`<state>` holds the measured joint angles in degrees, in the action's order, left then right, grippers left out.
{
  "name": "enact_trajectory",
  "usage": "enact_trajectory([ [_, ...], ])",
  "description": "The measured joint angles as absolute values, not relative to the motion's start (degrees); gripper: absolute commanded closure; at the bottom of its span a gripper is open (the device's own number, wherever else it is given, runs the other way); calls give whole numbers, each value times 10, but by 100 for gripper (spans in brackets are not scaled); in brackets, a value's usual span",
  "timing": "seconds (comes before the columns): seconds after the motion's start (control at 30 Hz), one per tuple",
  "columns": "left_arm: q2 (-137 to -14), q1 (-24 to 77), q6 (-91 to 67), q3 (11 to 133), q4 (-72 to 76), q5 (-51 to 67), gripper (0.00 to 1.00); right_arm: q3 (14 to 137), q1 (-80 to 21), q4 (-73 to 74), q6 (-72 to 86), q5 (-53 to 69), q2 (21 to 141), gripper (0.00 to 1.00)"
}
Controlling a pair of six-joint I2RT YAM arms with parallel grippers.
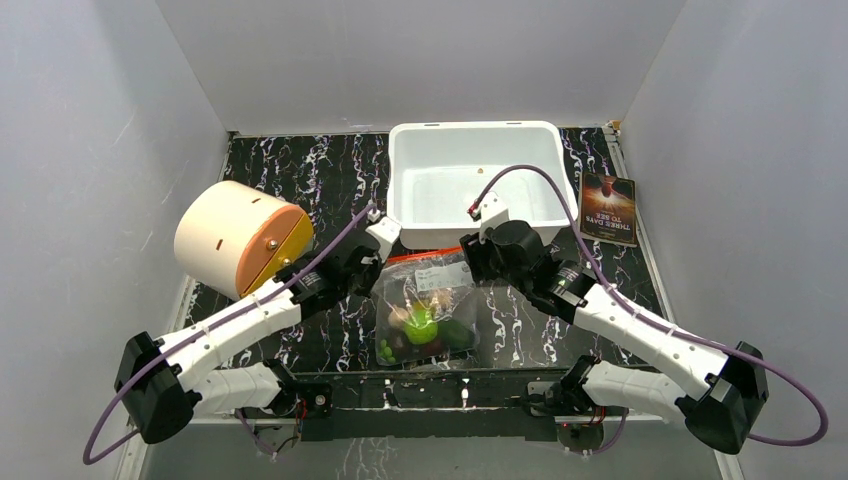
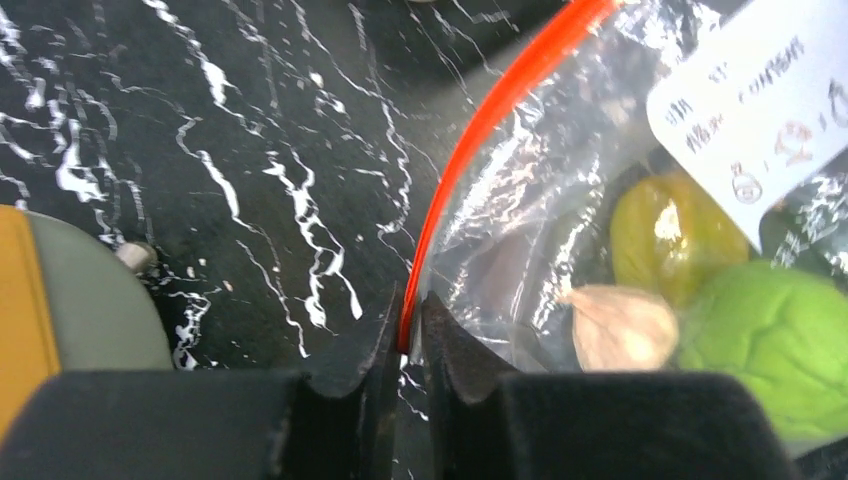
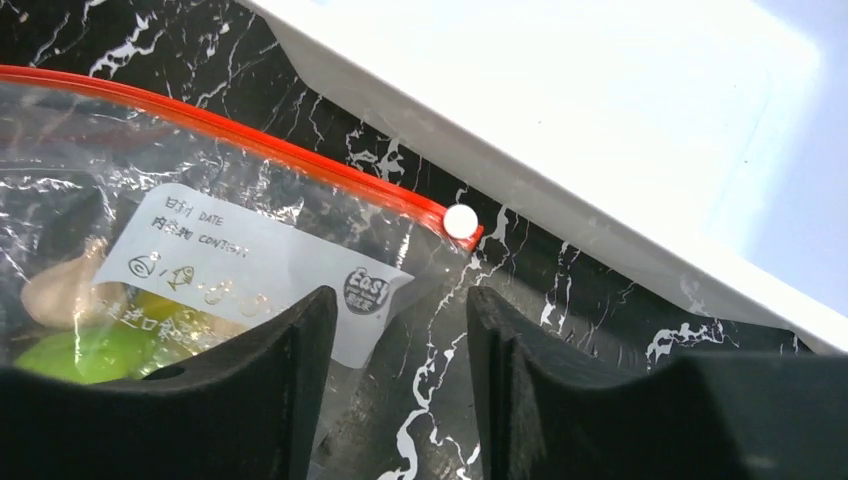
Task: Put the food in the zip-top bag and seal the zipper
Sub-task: Place the zipper food storage bag at the center of the board, then reset both arms
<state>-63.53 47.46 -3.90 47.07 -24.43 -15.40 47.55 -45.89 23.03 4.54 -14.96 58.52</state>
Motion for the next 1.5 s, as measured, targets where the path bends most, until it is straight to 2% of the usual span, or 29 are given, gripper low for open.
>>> enact_trajectory([
  [0.07,-640,474,-40,481,-238,-175,72,477,-459,220,44,-153,587,45],
  [0.17,-643,474,-41,501,-234,-207,58,489,-459,220,49,-163,601,32],
  [0.2,-647,474,-45,512,-236,-220,52,495,-459,221,53,-165,607,26],
  [0.23,-652,474,-50,522,-238,-233,47,501,-459,222,59,-166,612,9],
  [0.27,-657,474,-53,533,-240,-244,44,506,-459,222,64,-165,616,3],
  [0.4,-663,474,-78,562,-252,-278,23,524,-459,226,95,-150,622,2],
  [0.47,-663,474,-96,578,-263,-288,4,530,-459,227,120,-146,621,2],
  [0.5,-663,474,-102,583,-267,-290,2,532,-459,229,136,-146,621,2],
  [0.83,-632,474,-197,673,-310,-257,2,558,-459,289,270,-152,572,2],
  [1.17,-512,474,-273,649,-310,-211,2,570,-459,333,376,-149,517,2],
  [1.5,-456,474,-288,617,-330,-210,1,571,-459,359,406,-162,455,2],
])
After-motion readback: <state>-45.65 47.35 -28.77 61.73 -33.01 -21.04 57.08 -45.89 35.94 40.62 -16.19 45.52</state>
